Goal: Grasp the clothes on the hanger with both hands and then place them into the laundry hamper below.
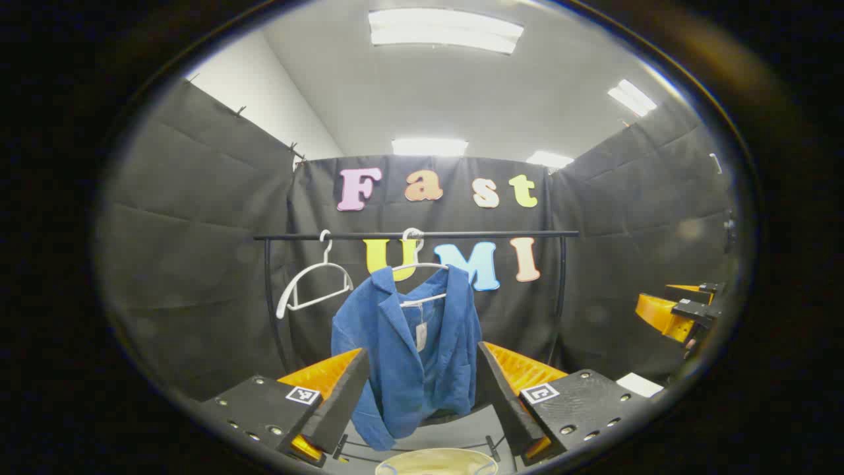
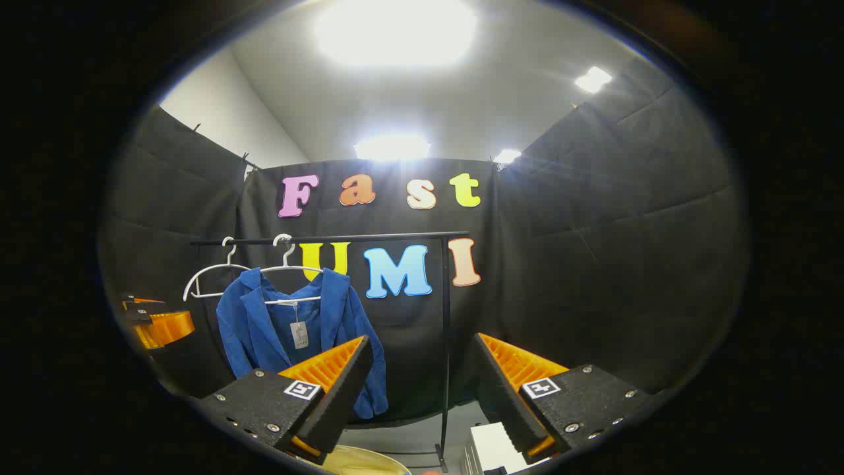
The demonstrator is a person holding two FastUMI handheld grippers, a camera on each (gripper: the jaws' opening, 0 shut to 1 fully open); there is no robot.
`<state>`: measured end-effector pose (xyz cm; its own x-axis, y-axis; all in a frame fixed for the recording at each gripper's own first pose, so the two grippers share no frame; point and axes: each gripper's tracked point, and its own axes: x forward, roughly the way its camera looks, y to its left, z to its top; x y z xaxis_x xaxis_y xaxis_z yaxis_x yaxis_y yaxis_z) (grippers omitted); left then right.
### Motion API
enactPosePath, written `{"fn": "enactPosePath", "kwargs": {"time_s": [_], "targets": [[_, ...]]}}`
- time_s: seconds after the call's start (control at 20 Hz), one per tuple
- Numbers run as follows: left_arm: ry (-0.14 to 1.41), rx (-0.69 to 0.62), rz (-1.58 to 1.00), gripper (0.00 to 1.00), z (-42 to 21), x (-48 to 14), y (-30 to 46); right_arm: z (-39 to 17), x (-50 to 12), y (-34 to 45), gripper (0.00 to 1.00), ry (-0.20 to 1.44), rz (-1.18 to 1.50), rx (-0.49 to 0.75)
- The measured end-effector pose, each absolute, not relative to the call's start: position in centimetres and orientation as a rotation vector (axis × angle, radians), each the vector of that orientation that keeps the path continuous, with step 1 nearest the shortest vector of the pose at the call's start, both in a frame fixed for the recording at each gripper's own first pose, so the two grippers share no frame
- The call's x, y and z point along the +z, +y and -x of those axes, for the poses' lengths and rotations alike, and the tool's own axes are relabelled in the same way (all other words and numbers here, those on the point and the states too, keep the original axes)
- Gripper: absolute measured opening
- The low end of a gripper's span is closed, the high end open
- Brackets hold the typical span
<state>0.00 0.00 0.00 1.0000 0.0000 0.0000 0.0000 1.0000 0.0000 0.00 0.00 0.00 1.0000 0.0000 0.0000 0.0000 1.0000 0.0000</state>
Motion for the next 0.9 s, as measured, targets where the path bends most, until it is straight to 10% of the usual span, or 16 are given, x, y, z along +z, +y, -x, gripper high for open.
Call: {"fn": "enactPosePath", "kwargs": {"time_s": [0.9], "targets": [[0.040, 0.041, 0.070, 0.93, 1.0, -1.6, 1.9, 0.6, -1.3, 0.9, 0.95, 0.071, 0.035, 0.009]]}}
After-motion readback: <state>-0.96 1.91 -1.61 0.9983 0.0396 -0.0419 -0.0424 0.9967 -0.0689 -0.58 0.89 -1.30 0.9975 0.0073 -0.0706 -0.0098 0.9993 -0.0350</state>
